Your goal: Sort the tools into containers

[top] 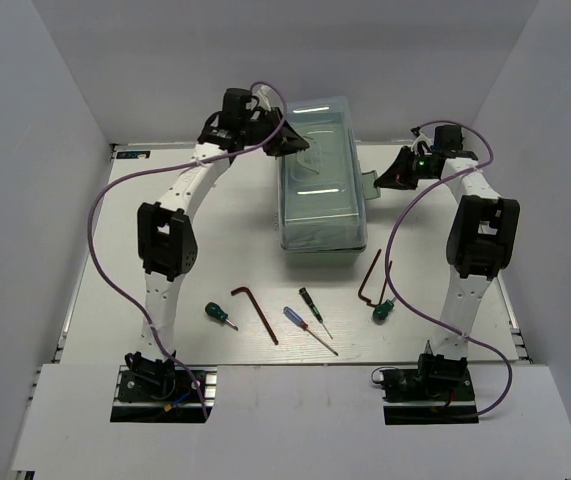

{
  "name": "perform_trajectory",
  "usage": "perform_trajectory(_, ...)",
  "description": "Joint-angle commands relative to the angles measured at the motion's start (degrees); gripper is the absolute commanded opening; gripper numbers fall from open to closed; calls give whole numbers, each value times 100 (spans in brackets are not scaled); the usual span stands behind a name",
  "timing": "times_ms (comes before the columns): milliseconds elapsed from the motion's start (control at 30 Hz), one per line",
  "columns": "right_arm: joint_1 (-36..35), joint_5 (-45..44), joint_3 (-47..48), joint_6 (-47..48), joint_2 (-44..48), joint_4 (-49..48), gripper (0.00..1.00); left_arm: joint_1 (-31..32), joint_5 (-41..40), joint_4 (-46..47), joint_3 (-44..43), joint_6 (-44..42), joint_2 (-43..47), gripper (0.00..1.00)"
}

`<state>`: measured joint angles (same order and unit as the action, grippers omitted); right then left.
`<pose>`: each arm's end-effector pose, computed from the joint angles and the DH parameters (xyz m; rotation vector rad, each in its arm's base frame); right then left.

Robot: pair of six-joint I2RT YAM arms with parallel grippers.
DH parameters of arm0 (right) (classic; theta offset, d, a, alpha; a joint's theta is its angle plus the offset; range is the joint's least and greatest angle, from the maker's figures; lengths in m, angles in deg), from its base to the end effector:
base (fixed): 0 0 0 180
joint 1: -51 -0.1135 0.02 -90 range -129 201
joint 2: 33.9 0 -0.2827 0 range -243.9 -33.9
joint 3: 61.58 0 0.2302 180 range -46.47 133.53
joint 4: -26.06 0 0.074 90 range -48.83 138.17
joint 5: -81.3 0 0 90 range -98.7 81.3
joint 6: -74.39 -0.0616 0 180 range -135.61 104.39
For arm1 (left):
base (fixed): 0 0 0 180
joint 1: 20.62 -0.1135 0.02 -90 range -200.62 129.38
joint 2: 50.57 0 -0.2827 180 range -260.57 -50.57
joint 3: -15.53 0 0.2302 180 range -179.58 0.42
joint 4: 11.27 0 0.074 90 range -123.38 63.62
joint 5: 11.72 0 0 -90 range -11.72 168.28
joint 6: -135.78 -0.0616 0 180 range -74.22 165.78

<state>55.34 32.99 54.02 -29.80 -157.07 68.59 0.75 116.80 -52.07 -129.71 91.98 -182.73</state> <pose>0.4816 0.0045 0.2277 0.0577 2.3663 0.9626 0.4909 -0.2333 0.3183 -0.0194 2.2498 -1.3789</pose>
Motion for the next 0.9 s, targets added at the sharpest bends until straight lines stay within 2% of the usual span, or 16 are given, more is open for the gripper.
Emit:
perform_trajectory(0,181,-591,305,461,215,18,0,-755,-414,-92,310,-575,1304,0)
perform_trajectory(167,260,-803,234,523,259,44,0,-1310,-828,-769,673,-1059,1807,0)
perform_trajectory(367,287,-882,199,620,285,79,0,-1688,-1364,-1842,909,-1780,1869,0)
perform_trajectory(400,287,-873,191,620,311,88,0,-1688,-1495,-1912,1093,-1859,1930,10)
perform_trajectory(500,278,-803,173,637,329,71,0,-1803,-1497,-1913,1489,-1921,2001,29)
perform_trajectory(533,295,-777,182,629,329,71,0,-1855,-1558,-1913,1490,-1921,2001,43)
perform_trajectory(600,287,-663,182,646,320,88,0,-1916,-1619,-1992,1490,-1921,2001,59)
perform_trajectory(633,287,-584,190,664,329,97,7,-1917,-1620,-1992,1490,-1921,2001,66)
perform_trajectory(667,278,-505,199,699,338,123,28,-1978,-1681,-2053,1412,-1921,2001,69)
perform_trajectory(733,296,-373,191,725,382,132,46,-1978,-1742,-2106,1341,-1921,2053,70)
perform_trajectory(767,304,-338,208,777,391,176,61,-2048,-1847,-2220,1271,-1921,2054,73)
perform_trajectory(833,313,-223,217,883,461,281,68,-2101,-2076,-2396,1270,-1921,2115,76)
perform_trajectory(867,331,-214,191,936,478,395,68,-2154,-2303,-2475,1270,-1921,2202,77)
